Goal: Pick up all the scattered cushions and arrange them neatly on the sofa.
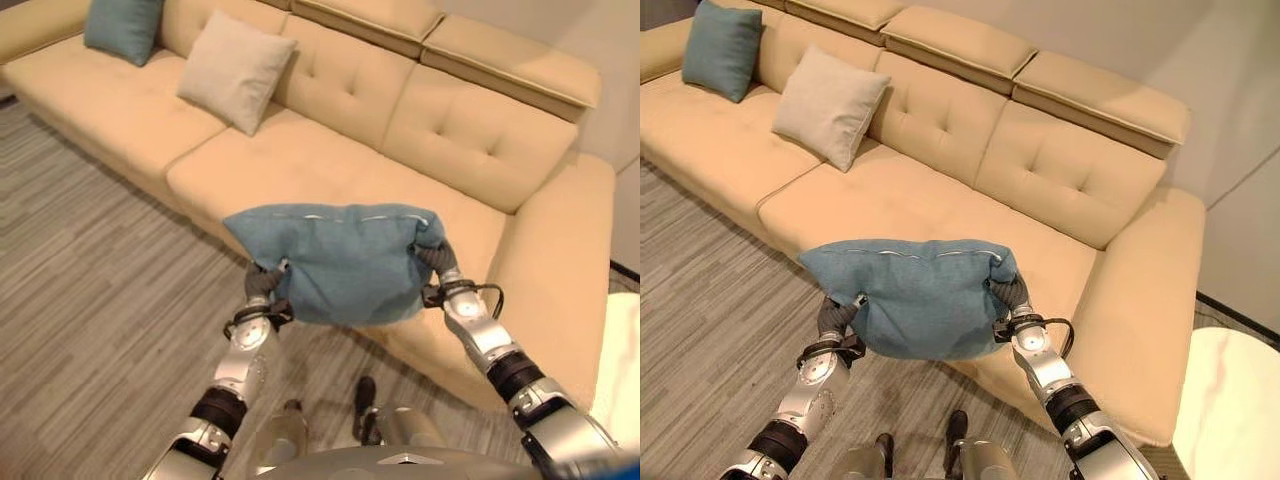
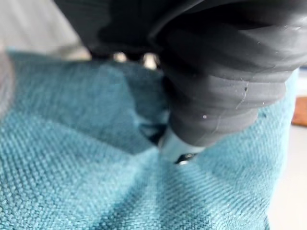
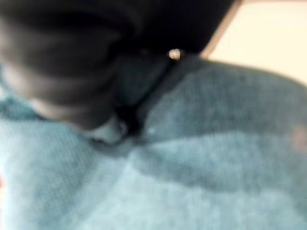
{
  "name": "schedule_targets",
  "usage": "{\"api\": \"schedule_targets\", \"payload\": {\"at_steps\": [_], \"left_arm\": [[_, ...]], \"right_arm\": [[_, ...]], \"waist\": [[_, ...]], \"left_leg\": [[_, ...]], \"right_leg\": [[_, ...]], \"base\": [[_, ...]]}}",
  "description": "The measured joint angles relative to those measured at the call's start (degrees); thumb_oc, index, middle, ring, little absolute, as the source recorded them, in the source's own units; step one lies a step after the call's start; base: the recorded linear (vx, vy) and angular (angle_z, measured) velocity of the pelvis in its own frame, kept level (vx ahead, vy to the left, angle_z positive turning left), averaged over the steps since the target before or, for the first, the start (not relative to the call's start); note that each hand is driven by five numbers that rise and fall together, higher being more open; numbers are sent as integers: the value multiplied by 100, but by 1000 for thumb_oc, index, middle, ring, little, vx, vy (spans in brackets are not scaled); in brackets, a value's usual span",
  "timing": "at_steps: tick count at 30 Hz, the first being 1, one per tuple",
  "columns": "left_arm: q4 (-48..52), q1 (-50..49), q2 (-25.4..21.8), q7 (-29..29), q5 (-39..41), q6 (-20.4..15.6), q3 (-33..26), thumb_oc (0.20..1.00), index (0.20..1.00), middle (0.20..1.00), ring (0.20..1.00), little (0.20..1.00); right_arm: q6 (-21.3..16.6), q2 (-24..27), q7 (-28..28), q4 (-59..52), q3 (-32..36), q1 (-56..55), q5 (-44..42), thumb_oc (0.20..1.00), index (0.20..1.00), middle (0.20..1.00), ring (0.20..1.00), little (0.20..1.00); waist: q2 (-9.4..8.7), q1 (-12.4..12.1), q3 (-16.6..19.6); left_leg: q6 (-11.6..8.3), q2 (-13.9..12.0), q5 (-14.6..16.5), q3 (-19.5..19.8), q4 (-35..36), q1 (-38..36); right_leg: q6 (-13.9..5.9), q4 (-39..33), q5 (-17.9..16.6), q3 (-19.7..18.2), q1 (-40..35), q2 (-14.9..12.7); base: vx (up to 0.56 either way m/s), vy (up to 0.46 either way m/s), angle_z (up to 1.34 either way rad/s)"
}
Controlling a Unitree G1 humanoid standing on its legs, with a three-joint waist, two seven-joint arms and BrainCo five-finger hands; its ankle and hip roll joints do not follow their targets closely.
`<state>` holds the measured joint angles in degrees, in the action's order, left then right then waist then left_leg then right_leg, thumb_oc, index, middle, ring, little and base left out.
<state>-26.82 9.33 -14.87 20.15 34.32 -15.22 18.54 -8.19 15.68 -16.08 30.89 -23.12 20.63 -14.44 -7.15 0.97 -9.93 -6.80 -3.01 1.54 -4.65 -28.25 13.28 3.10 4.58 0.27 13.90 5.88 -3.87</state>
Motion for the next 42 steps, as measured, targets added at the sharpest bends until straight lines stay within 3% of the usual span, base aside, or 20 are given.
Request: {"api": "schedule_targets", "payload": {"at_steps": [1, 3, 6, 7, 9, 10, 12, 14, 15, 18, 22, 26, 27, 28, 30, 32, 34, 37, 38, 42], "left_arm": [[5, 2, 10, -7, 0, -2, -4, 200, 200, 200, 200, 200], [5, 83, -65, -24, 0, 24, 6, 200, 200, 200, 200, 200], [-1, 57, -118, -24, 0, 64, 0, 200, 200, 200, 200, 200], [-7, -21, -130, -24, 3, 84, -37, 200, 200, 200, 200, 200], [-13, -39, -68, -23, 4, 138, -10, 200, 200, 200, 200, 200], [-12, -43, -11, -23, 3, 140, -2, 200, 200, 200, 200, 200], [-3, -12, -212, -21, 2, 144, -13, 200, 200, 200, 200, 200], [-1, 23, -257, -20, 1, 142, -45, 200, 200, 200, 200, 200], [5, 36, -310, 12, 2, 120, -68, 200, 200, 200, 200, 200], [5, 76, -437, 24, -10, 105, -71, 200, 200, 200, 200, 200], [12, -1, -484, 20, -18, 82, -233, 200, 200, 200, 200, 200], [16, -25, -431, 12, -20, 112, -255, 200, 200, 200, 200, 200], [58, -160, -368, -5, -64, 115, -302, 200, 200, 200, 200, 200], [75, -215, -380, -5, -114, 116, -309, 200, 200, 200, 200, 200], [75, -260, -350, -8, -177, 128, -312, 200, 200, 200, 200, 200], [75, -272, -264, -46, -182, 137, -274, 200, 200, 200, 200, 200], [76, -274, -213, -164, -182, 137, -266, 200, 200, 200, 200, 200], [76, -266, -202, -194, -180, 138, -269, 200, 200, 200, 200, 200], [78, -245, -185, -200, -180, 137, -256, 200, 200, 200, 200, 200], [81, -231, -140, -210, -185, 144, -200, 200, 200, 200, 200, 200]], "right_arm": [[-1, 4, -5, -10, 9, 2, 1, 200, 200, 200, 200, 200], [-2, -8, -39, -5, 39, 20, 1, 200, 200, 200, 200, 200], [-2, -41, -55, 9, -10, 35, 1, 200, 200, 200, 200, 200], [-2, -56, -48, 22, -73, 32, 3, 200, 200, 200, 200, 200], [26, -15, -49, 69, -32, 29, 2, 200, 200, 200, 200, 200], [27, 20, -46, 68, -31, 27, 4, 200, 200, 200, 200, 200], [45, -146, -45, 73, -31, 17, 5, 200, 200, 200, 200, 200], [45, -222, -46, 57, -16, 22, 6, 200, 200, 200, 200, 200], [46, -322, -45, 30, -61, 34, 18, 200, 200, 200, 200, 200], [45, -423, -46, 21, -51, 44, 54, 200, 200, 200, 200, 200], [46, -412, 18, 16, -127, 91, 112, 200, 200, 200, 200, 200], [56, -397, 52, 19, -133, 104, 114, 200, 200, 200, 200, 200], [66, -352, 77, 32, -132, 123, 125, 200, 200, 200, 200, 200], [67, -361, 89, 32, -135, 137, 132, 200, 200, 200, 200, 200], [67, -366, 88, 35, -151, 109, 133, 200, 200, 200, 200, 200], [79, -270, 90, 35, -149, 70, 133, 200, 200, 200, 200, 200], [82, -168, 91, 32, -130, 71, 132, 200, 200, 200, 200, 200], [82, -179, 87, 22, -121, 76, 131, 200, 200, 200, 200, 200], [82, -161, 71, 17, -119, 75, 127, 200, 200, 200, 200, 200], [92, -91, 59, 38, -68, 52, 123, 200, 200, 200, 200, 200]], "waist": [[2, -23, 1], [-97, -72, -40], [-71, -189, -58], [-17, -236, -79], [196, -199, -72], [285, -198, -74], [0, -204, 77], [31, -257, 63], [66, -375, 46], [200, -378, -45], [306, -379, -67], [274, -300, -58], [253, -278, -37], [213, -365, -19], [140, -325, 29], [120, -213, 59], [35, -213, 131], [-24, -230, 177], [-60, -348, 196], [-33, -359, 197]], "left_leg": [[74, -68, 45, -125, 156, -8], [127, -167, 12, -3, 1476, 24], [56, -240, -459, 505, 2483, 26], [93, -260, -644, 652, 2948, -64], [134, -359, -646, 498, 2980, -177], [202, -409, -937, 479, 2965, -229], [615, 10, -964, 185, 2773, -338], [801, 155, -948, 11, 2730, -503], [991, 268, -736, -257, 2712, -769], [1171, 356, -511, -436, 2713, -1096], [1124, 455, -260, -843, 2813, -1440], [1146, 618, -254, -1007, 2885, -1477], [1054, 629, -127, -1179, 2929, -1600], [1055, 634, -92, -1323, 2904, -1626], [953, 660, -5, -1289, 2820, -1638], [755, 514, 117, -1150, 2659, -1684], [485, 328, 296, -1005, 2166, -1592], [410, 190, 372, -737, 1461, -1315], [414, 185, 558, -187, 748, -870], [348, -42, 519, 395, 1439, -517]], "right_leg": [[40, -70, 1, 12, -71, 20], [-43, -490, -51, -106, -416, 211], [-90, -820, -71, -344, -777, 372], [-180, -831, 25, -513, -959, 393], [-322, -710, 224, -586, -1138, 445], [-407, -626, 286, -643, -1180, 470], [-668, -48, 672, -808, -983, -61], [-831, 420, 755, -802, -879, -295], [-1123, 1177, 640, -816, -568, -512], [-1359, 2404, 485, -664, -81, -794], [-1379, 2210, 519, 26, 306, -973], [-1314, 1556, 417, 441, 578, -908], [-1279, 1199, 363, 1114, 531, -995], [-1241, 1003, 257, 1315, 485, -1007], [-1125, 714, -65, 1238, 356, -937], [-1002, 505, -172, 1002, 139, -615], [-555, 428, -71, 1050, 22, -497], [-306, 325, -29, 1030, -58, -367], [80, 91, -125, 750, -148, -238], [35, -194, -152, 543, -282, -44]], "base": [[311, 53, -3], [364, 138, -14], [304, 200, -56], [320, 260, -67], [195, 185, -53], [287, 324, -53], [196, 262, -54], [121, 311, -49], [143, 406, -61], [125, 228, -43], [165, 151, -49], [151, 15, -27], [133, -59, -44], [164, -75, -58], [197, -78, -12], [174, -98, 30], [86, -59, 13], [44, 28, -22], [104, 54, -62], [116, 85, -40]]}}
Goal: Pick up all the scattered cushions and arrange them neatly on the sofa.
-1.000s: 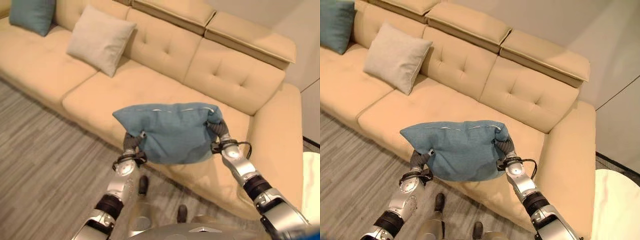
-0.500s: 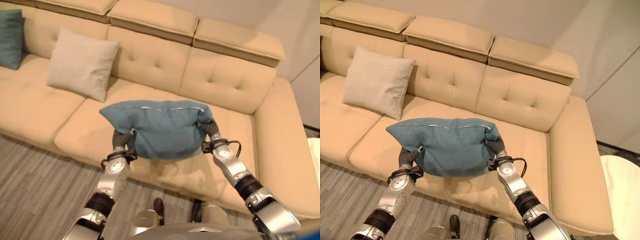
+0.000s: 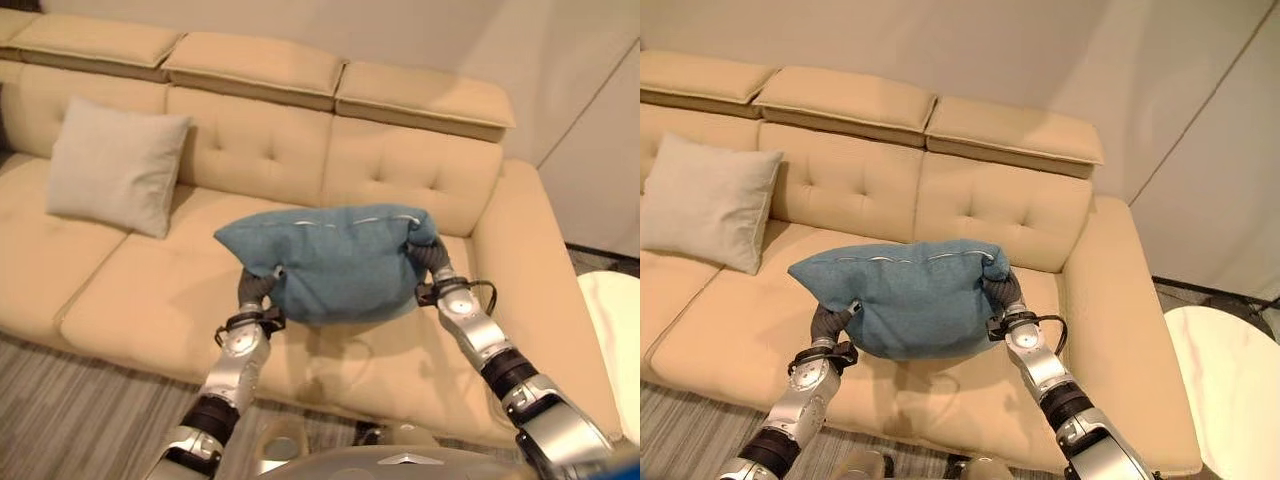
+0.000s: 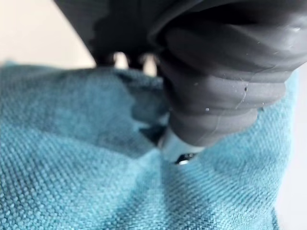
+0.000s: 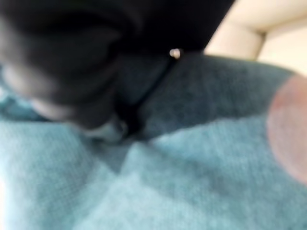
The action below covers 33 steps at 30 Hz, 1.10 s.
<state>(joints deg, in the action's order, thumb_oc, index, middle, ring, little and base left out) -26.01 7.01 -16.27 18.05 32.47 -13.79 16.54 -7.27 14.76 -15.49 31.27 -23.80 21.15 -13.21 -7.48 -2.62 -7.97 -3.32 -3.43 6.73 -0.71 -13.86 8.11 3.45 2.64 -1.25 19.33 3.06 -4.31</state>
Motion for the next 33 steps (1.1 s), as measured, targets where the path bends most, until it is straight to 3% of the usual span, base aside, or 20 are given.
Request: {"api": "schedule_targets", "payload": {"at_steps": [2, 4, 5, 7, 10, 16, 23, 33], "left_arm": [[0, 5, 18, 1, 2, 4, 52, 200, 200, 200, 200, 200], [0, 50, 35, 0, 1, 58, 110, 200, 200, 200, 200, 200], [0, 68, 91, -2, -1, 72, 154, 200, 200, 200, 200, 200], [0, 89, 38, -6, -1, 117, 164, 200, 200, 200, 200, 200], [7, 113, -15, -5, -22, 118, 152, 200, 200, 200, 200, 200], [32, 770, -328, 114, -64, 133, -87, 200, 200, 200, 200, 200], [72, 1878, -486, 542, -59, 111, -187, 200, 200, 200, 200, 200], [-938, 4106, -517, 990, 70, -201, 151, 200, 200, 200, 200, 200]], "right_arm": [[-1, 18, 0, -3, 51, 8, 0, 200, 200, 200, 200, 200], [0, 162, -3, -4, 86, -2, -5, 200, 200, 200, 200, 200], [2, 209, 0, -3, 89, -16, -7, 200, 200, 200, 200, 200], [5, 170, 5, -5, 162, -65, -10, 200, 200, 200, 200, 200], [5, 171, 8, -67, 162, -64, -4, 200, 200, 200, 200, 200], [20, 96, 32, -106, 78, 253, -5, 200, 200, 200, 200, 200], [26, 234, -155, -92, 70, 1392, -11, 200, 200, 200, 200, 200], [16, 755, -622, 570, 17, 3438, -123, 200, 200, 200, 200, 200]], "waist": [[82, -55, 6], [260, 24, 2], [326, 36, 2], [237, 78, 19], [298, 35, 24], [296, -136, 31], [317, -142, -27], [430, 7, -729]], "left_leg": [[-208, -136, -486, 331, 398, -36], [-124, -161, -587, 403, 713, -259], [-108, -196, -809, 450, 896, -340], [-37, -82, -856, 367, 1064, -486], [157, 98, -935, 117, 1291, -735], [267, 267, -875, -47, 1344, -777], [271, 279, -891, -38, 1331, -442], [235, 269, -1101, -18, 1056, 891]], "right_leg": [[-10, -43, -6, -110, -9, 148], [-66, -20, -40, -132, -40, 275], [-111, 17, -58, -147, -55, 321], [-203, 42, -52, -211, -56, 199], [-381, 131, -29, -439, -58, -8], [-594, 91, -36, -575, -40, -183], [-631, -51, -99, -556, 215, -167], [-533, 69, -426, -560, 1477, -169]], "base": [[88, 131, -63], [113, 181, -38], [107, 216, -22], [91, 213, -21], [58, 148, -23], [58, 86, -7], [-88, 17, 1], [-118, 4, -1]]}}
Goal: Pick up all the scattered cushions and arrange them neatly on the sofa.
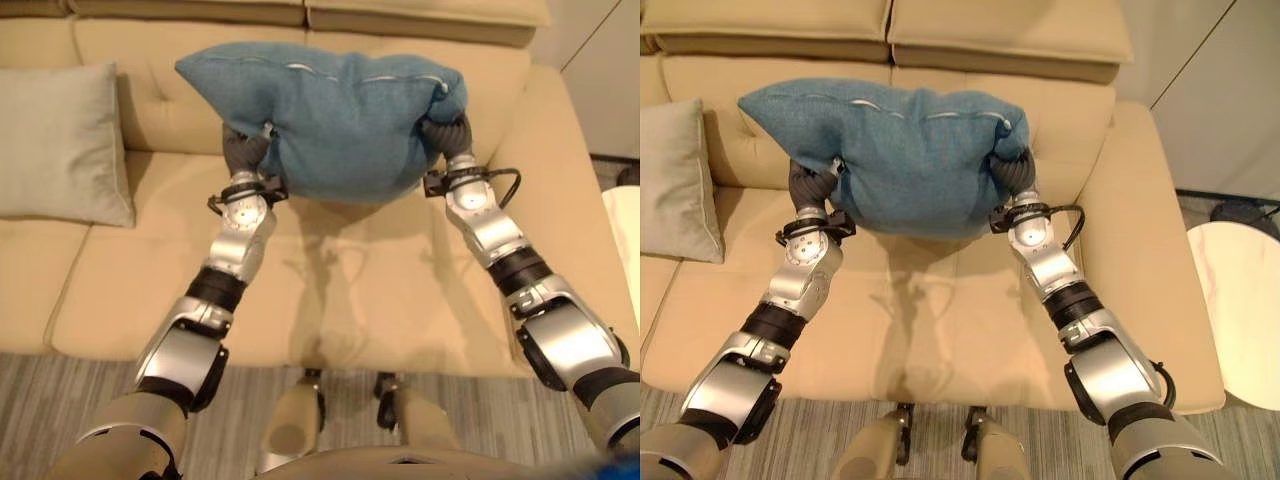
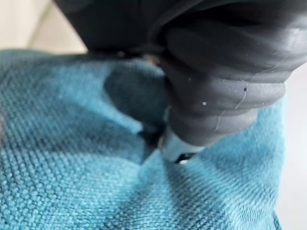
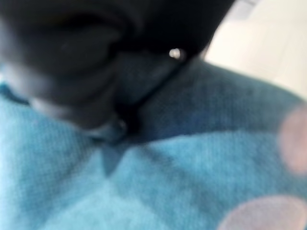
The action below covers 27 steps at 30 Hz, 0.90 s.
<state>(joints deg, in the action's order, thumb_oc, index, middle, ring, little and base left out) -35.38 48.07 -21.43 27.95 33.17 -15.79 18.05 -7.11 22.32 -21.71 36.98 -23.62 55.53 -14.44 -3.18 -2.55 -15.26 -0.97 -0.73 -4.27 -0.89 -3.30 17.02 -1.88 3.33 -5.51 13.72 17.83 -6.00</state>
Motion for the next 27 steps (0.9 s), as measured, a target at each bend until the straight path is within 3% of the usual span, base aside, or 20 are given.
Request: {"api": "schedule_targets", "payload": {"at_steps": [10, 27], "left_arm": [[-988, 1067, -43, -7, 233, -29, 490, 200, 200, 200, 200, 200], [-895, 1363, 225, -13, 368, -467, 431, 200, 200, 200, 200, 200]], "right_arm": [[-21, 343, -110, 1008, -463, 882, -108, 200, 200, 200, 200, 200], [-139, 588, -267, 1221, -491, 1640, -106, 200, 200, 200, 200, 200]], "waist": [[52, 78, -544], [91, -29, -613]], "left_leg": [[-11, -1, -35, 9, -165, 806], [-68, 13, -167, 290, -285, 1542]], "right_leg": [[40, 177, -28, -20, 815, -17], [64, 472, 3, 145, 1520, -55]], "base": [[-46, 5, -1], [-5, -20, 6]]}}
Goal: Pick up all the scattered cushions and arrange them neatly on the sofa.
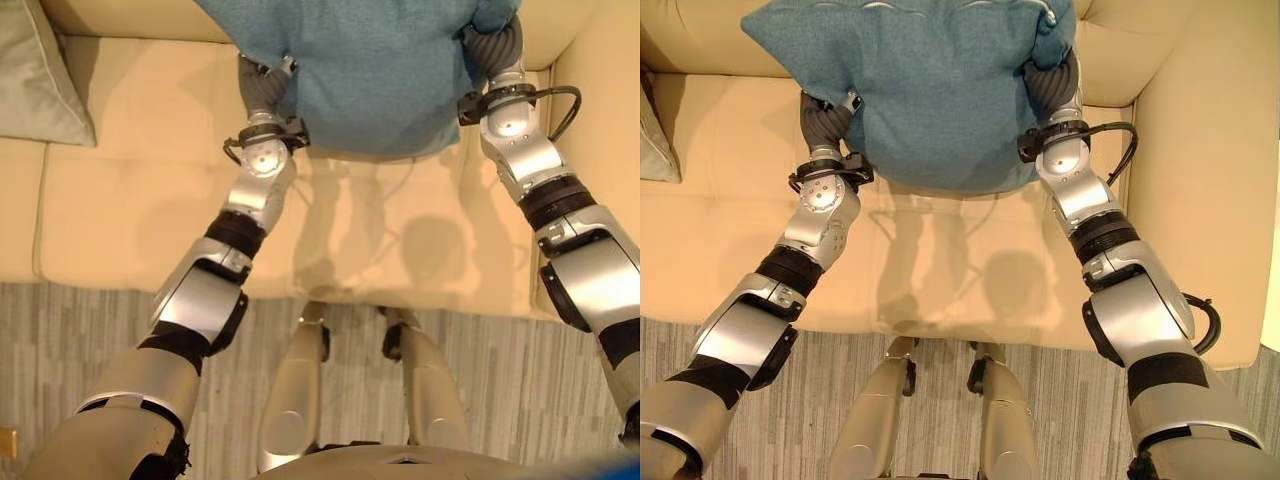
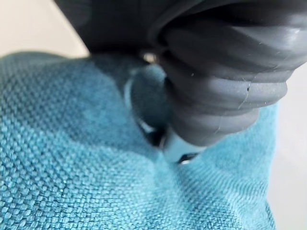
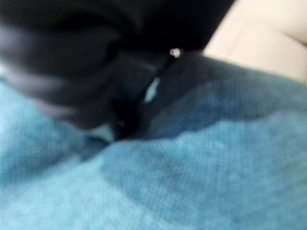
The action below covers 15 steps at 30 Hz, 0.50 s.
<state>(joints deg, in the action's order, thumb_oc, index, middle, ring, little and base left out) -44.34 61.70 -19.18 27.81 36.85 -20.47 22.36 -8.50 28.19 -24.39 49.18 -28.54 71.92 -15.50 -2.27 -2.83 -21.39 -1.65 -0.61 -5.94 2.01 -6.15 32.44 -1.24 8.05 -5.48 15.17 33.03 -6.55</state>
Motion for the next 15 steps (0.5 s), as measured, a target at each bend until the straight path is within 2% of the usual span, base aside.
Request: {"api": "schedule_targets", "payload": {"at_steps": [3, 4, 5, 6, 11, 15], "left_arm": [[-8, 176, -3, 3, 36, 0, -1, 200, 200, 200, 200, 200], [-40, 229, -4, 4, 68, 0, 8, 266, 266, 266, 266, 266], [-116, 301, -2, 4, 69, 1, 31, 407, 407, 407, 407, 407], [-245, 430, 4, 3, 69, 4, 76, 1000, 1000, 1000, 1000, 1000], [-663, 891, -83, -5, 65, 39, 325, 1000, 1000, 1000, 1000, 1000], [-1003, 1439, -594, -175, 65, 243, 751, 1000, 1000, 1000, 1000, 1000]], "right_arm": [[-1, 11, -50, 215, -62, 276, -1, 200, 200, 200, 200, 200], [-12, 16, -60, 347, -141, 363, -1, 369, 369, 369, 369, 369], [-13, 1, -59, 486, -151, 434, -2, 476, 476, 476, 476, 476], [-13, 9, -59, 603, -155, 503, -2, 1000, 1000, 1000, 1000, 1000], [-57, 67, -55, 1163, -326, 758, -22, 1000, 1000, 1000, 1000, 1000], [-64, 213, -12, 1431, -461, 993, -133, 1000, 1000, 1000, 1000, 1000]], "waist": [[-2, -1, -1], [-2, -2, -1], [-2, -2, -1], [-2, 1, -1], [-2, -21, 0], [0, -71, 1]], "left_leg": [[-13, -5, -57, 14, 1, 141], [-16, -9, -72, 21, -1, 176], [-20, -10, -83, 31, -1, 191], [-23, -11, -100, 56, -1, 214], [-46, -12, -151, 163, 7, 280], [-53, -10, -178, 169, 27, 300]], "right_leg": [[4, 71, -3, 8, 156, -3], [4, 88, -3, 16, 192, -3], [4, 92, -3, 29, 203, -3], [4, 95, -3, 56, 212, -3], [5, 106, -3, 151, 240, -2], [9, 122, -6, 160, 272, -9]], "base": [[7, -20, 3], [15, -21, 3], [17, -33, 6], [4, -15, 8], [4, -5, 9], [1, 18, 1]]}}
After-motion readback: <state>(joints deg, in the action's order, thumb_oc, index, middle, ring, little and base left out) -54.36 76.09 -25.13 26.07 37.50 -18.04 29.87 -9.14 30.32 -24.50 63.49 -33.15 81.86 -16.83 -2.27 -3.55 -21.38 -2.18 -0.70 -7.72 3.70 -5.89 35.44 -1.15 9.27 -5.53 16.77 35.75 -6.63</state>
